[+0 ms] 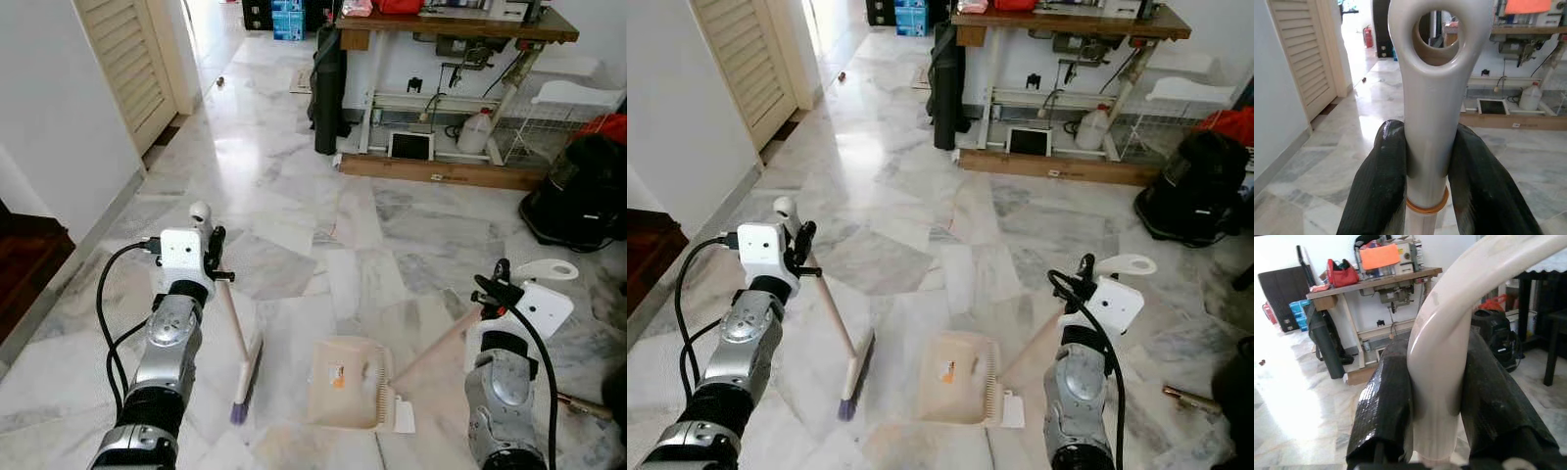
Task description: Sweep floor
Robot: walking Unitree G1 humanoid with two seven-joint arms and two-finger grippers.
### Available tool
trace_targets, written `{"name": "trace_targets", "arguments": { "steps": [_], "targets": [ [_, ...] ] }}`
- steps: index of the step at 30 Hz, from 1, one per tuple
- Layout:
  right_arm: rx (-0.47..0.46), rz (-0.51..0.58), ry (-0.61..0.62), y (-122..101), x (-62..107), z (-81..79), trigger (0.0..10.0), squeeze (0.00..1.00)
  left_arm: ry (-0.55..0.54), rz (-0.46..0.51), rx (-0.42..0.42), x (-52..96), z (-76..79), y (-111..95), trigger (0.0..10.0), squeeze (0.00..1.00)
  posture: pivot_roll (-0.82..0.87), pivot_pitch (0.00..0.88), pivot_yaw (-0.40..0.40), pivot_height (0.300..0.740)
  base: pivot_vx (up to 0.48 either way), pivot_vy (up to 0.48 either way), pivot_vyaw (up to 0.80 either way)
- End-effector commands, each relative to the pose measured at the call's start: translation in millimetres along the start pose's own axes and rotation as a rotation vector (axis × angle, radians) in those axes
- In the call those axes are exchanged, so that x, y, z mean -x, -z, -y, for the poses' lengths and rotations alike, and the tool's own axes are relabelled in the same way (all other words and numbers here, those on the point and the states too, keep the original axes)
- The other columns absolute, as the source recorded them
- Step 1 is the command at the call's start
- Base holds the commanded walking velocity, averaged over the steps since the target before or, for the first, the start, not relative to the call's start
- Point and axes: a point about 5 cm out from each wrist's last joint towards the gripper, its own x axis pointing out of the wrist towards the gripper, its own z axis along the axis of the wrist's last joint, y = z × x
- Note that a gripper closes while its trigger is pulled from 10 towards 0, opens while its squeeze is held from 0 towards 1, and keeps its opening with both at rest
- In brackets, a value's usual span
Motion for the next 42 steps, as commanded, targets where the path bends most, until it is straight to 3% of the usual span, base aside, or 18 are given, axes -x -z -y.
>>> {"name": "trace_targets", "arguments": {
  "steps": [1,10,16,33,42],
  "targets": [
    [-0.011,0.055,-0.025,-12,-6.2,-9.7,10.0,0.00,0.024,0.056,-0.010,-3.3,6.3,-9,10.0,0.00,0.16,0.000,-0.018,0.740,0.000,0.000,0.80],
    [-0.013,0.043,-0.023,-9,-3.6,-13.5,10.0,0.00,0.036,0.061,-0.010,-4.4,10.4,-8,10.0,0.00,0.17,0.000,-0.016,0.740,0.000,0.000,0.80],
    [-0.007,0.030,0.020,-7,-5.5,-2.1,10.0,0.00,0.033,0.066,-0.011,-4.3,10.5,-9,10.0,0.00,0.17,0.000,-0.024,0.740,0.000,0.000,0.80],
    [-0.012,0.029,-0.013,-9,-7.5,-5.0,10.0,0.00,0.015,0.053,-0.013,-1.1,10.5,-5,10.0,0.00,0.18,0.000,-0.045,0.740,0.000,0.000,0.80],
    [-0.015,0.026,-0.014,-9,-8.5,-4.9,10.0,0.00,-0.002,0.039,-0.016,1.6,8.6,-2,10.0,0.00,0.19,0.000,-0.051,0.740,0.000,0.000,0.00]
  ]
}}
